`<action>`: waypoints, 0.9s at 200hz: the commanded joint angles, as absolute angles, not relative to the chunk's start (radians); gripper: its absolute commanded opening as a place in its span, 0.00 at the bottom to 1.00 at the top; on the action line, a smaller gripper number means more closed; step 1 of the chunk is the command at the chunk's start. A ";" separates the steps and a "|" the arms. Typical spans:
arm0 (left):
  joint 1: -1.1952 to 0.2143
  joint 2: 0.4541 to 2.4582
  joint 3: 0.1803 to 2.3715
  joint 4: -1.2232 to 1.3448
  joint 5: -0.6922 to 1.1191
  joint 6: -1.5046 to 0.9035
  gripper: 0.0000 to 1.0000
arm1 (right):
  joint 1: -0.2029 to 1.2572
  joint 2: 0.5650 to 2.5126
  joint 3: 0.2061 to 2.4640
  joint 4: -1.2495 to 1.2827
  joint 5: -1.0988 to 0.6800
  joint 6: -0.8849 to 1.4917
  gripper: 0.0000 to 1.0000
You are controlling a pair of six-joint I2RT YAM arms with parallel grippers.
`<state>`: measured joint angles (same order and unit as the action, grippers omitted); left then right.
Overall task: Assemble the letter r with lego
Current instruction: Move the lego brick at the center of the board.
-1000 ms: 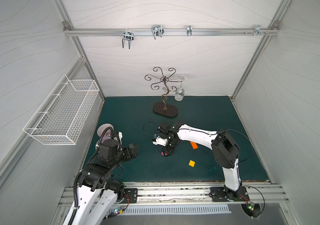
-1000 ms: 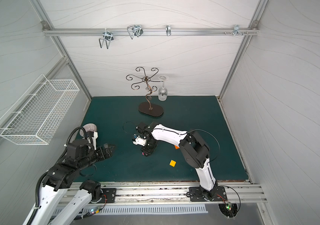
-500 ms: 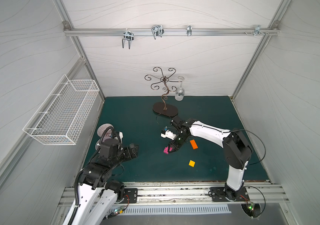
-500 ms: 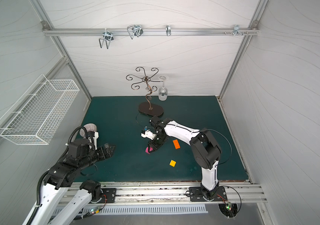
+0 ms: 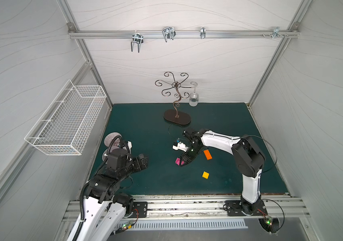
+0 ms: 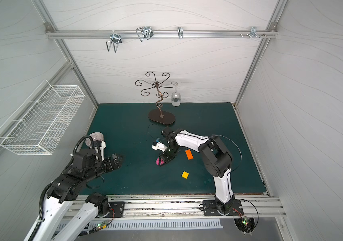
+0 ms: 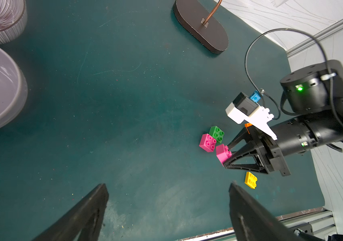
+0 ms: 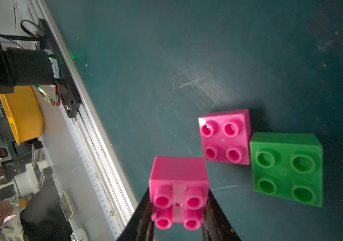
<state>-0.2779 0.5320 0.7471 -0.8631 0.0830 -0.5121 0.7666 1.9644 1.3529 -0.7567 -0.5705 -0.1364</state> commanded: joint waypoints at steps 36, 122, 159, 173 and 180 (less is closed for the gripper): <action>-0.284 0.517 0.755 -0.839 0.047 -0.531 0.93 | 0.718 1.991 1.350 -0.703 -0.566 -0.136 0.00; -0.287 0.512 0.752 -0.837 0.041 -0.532 0.93 | 0.701 1.940 1.351 -0.659 -0.555 -0.089 0.00; -0.287 0.515 0.752 -0.836 0.044 -0.532 0.93 | 0.703 1.905 1.360 -0.709 -0.540 -0.111 0.00; -0.288 0.514 0.752 -0.835 0.043 -0.532 0.93 | 0.712 1.899 1.364 -0.730 -0.509 -0.127 0.00; -0.288 0.512 0.751 -0.835 0.041 -0.532 0.93 | 0.720 1.895 1.359 -0.734 -0.492 -0.130 0.00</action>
